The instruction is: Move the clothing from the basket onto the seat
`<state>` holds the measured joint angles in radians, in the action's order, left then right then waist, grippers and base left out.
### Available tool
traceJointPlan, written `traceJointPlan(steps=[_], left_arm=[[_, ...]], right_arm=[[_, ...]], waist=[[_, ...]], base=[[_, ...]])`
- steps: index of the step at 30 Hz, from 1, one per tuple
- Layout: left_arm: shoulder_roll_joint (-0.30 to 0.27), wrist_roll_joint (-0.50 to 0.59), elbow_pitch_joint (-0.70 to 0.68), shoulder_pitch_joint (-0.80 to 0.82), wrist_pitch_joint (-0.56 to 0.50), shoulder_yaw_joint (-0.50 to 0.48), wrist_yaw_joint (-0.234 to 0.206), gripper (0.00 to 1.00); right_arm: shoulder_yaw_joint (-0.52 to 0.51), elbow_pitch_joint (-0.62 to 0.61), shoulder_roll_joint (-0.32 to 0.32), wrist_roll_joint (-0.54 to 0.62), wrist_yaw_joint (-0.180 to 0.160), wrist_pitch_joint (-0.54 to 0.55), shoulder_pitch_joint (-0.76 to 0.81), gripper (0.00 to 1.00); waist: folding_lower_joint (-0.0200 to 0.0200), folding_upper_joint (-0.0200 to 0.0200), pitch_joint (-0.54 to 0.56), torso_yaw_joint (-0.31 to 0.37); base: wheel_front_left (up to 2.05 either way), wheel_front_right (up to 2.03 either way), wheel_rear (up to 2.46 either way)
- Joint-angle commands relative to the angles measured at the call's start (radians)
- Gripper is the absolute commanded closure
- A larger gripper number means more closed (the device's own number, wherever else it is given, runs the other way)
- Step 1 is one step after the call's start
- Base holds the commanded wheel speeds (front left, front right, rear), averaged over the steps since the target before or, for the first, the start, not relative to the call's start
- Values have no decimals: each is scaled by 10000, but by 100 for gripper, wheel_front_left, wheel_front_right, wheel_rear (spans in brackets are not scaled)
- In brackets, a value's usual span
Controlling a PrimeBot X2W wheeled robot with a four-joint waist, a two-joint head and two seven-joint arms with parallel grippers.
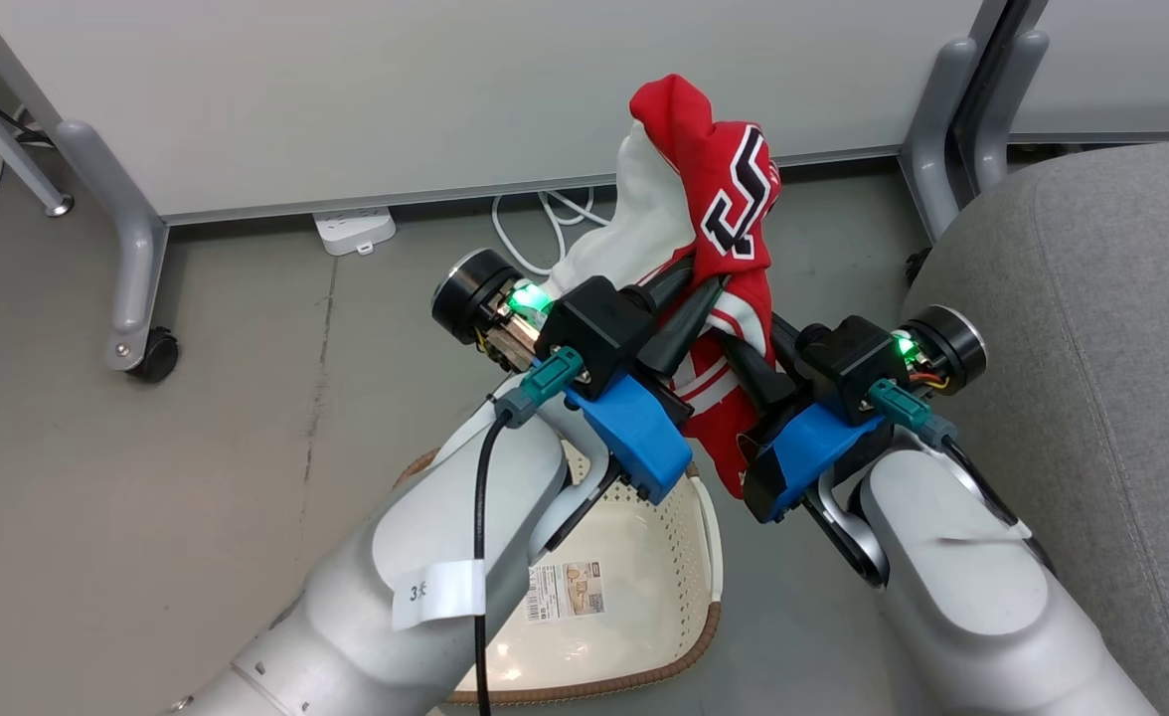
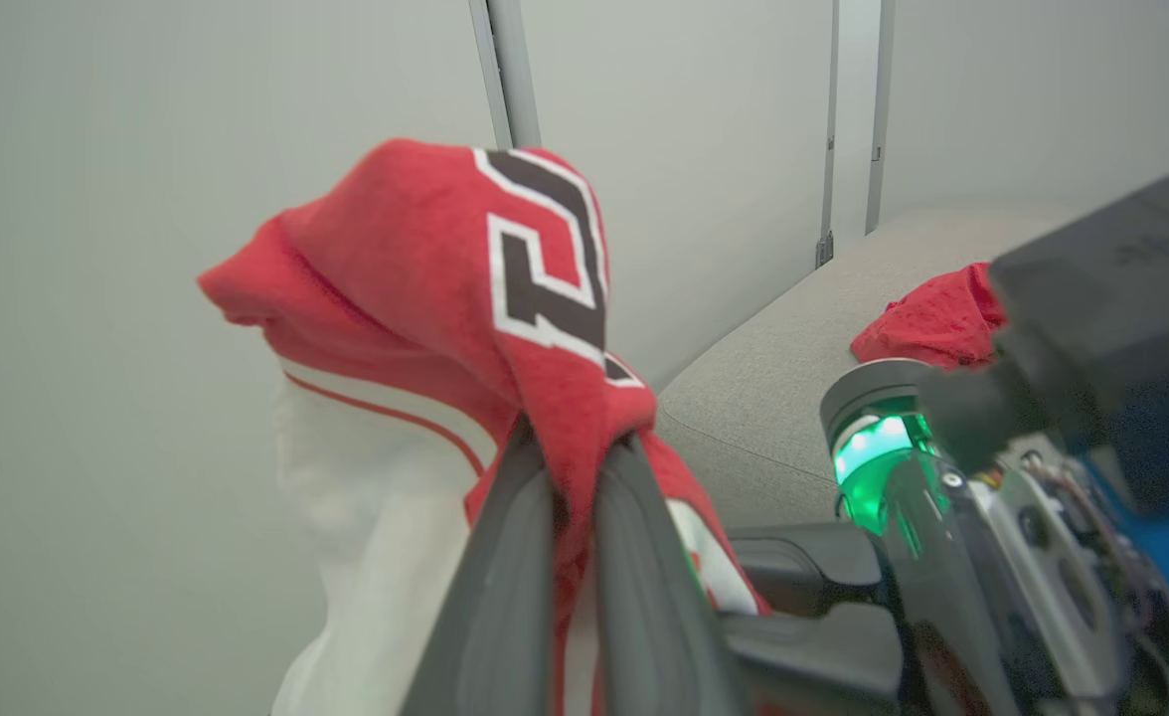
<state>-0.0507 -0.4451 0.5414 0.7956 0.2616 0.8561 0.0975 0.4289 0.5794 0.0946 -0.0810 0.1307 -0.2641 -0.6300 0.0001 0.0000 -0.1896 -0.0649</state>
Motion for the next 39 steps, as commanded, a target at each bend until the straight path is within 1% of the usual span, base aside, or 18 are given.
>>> traceJointPlan(steps=[1, 21, 22, 24, 34, 39], left_arm=[[5, -30, -27, 149, 50, 13, -36, 100], [5, -52, 130, 158, 50, 83, -73, 100], [5, -47, 132, 172, 50, 78, -85, 85], [5, -32, 165, 197, 50, 70, -96, 0], [4, 57, 198, 262, 50, 16, -172, 0], [4, 179, 274, 294, 49, -64, -176, 0]], right_arm=[[20, 29, -51, -11, 1, -5, -138, 100], [39, 78, 85, -221, 1, -5, -73, 100], [34, 69, 93, -225, 1, -5, -80, 100], [22, 53, 110, -243, 1, -5, -89, 100], [-141, 20, 136, -308, 1, -5, -35, 100], [-494, -93, 125, -345, 1, -5, 9, 100]], waist=[[-1, 0, -2, -4], [-1, 0, 16, 43], [-1, 0, 3, 46], [-1, 0, -16, 47], [-1, 0, -136, 79], [-1, 0, -262, 194]], base=[[0, 0, 0], [0, 0, 0], [0, 0, 0], [0, 0, 0], [0, 0, 0], [0, 0, 0]])
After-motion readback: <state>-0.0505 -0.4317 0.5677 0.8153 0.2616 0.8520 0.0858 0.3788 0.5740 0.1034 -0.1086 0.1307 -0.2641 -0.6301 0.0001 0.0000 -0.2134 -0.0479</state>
